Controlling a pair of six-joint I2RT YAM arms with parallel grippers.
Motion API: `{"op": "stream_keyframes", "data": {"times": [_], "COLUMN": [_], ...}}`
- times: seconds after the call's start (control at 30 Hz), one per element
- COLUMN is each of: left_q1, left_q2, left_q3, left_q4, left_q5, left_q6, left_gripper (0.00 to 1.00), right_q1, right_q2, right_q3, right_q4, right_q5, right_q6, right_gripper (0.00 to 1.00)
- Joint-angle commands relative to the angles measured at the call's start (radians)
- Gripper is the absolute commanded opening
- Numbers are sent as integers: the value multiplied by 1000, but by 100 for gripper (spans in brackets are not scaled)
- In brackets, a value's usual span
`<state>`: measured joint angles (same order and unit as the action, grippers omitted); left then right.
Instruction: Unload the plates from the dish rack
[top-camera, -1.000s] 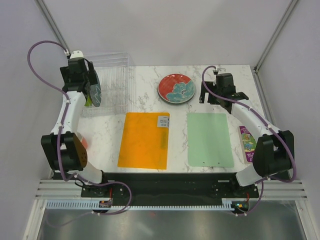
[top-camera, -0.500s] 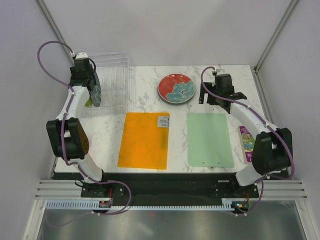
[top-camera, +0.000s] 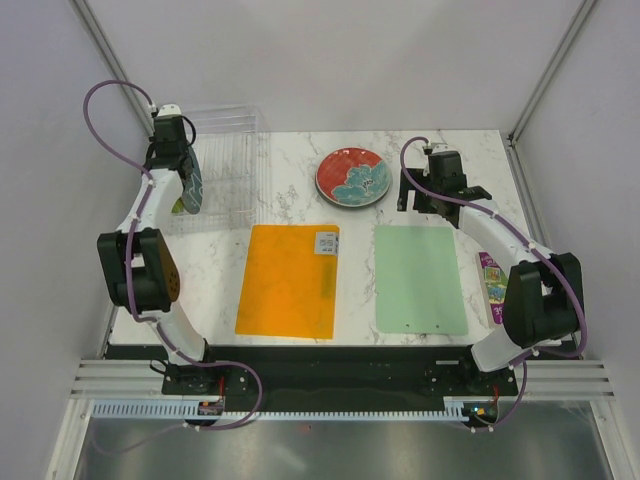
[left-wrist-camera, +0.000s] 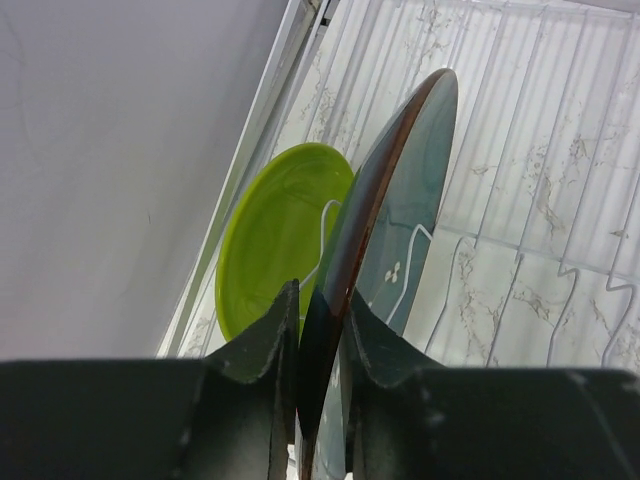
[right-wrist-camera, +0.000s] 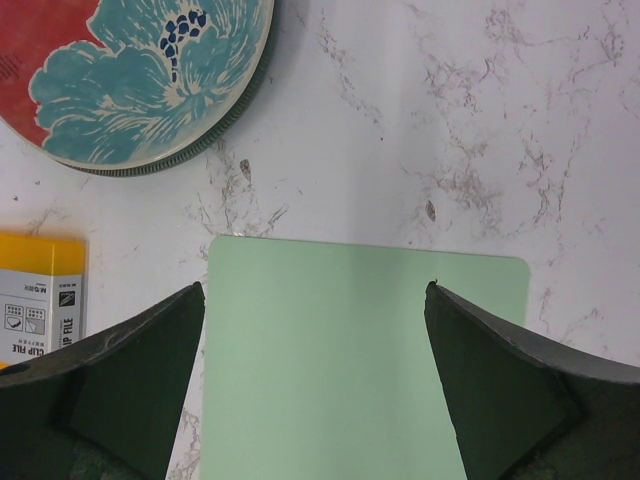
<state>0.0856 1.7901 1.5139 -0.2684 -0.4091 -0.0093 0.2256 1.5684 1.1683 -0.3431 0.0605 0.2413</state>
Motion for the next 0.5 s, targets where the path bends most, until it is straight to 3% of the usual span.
{"op": "stream_keyframes", "data": {"times": [0.0,0.1,0.2,0.47], "left_q1": [8,8,8,6], "left_q2": [29,51,57,34], "left_q3": [39,39,34,31], "left_q4": [43,41,46,57], "left_q5": [-13,-8,-4,36], "left_q6": [-9,-12,-14,-27], "left_gripper": [19,15,3,2], "right_q1": [0,-2,-6,-9], "right_q2": [-8,-7,-8,-2], "right_q3": [-4,-7,-10,-7], "right_q4": [32,32,32,32], "right_q5": [1,1,-1,-8], "right_q6": [-3,-8,-11,-7], "right_gripper": [98,98,98,98]}}
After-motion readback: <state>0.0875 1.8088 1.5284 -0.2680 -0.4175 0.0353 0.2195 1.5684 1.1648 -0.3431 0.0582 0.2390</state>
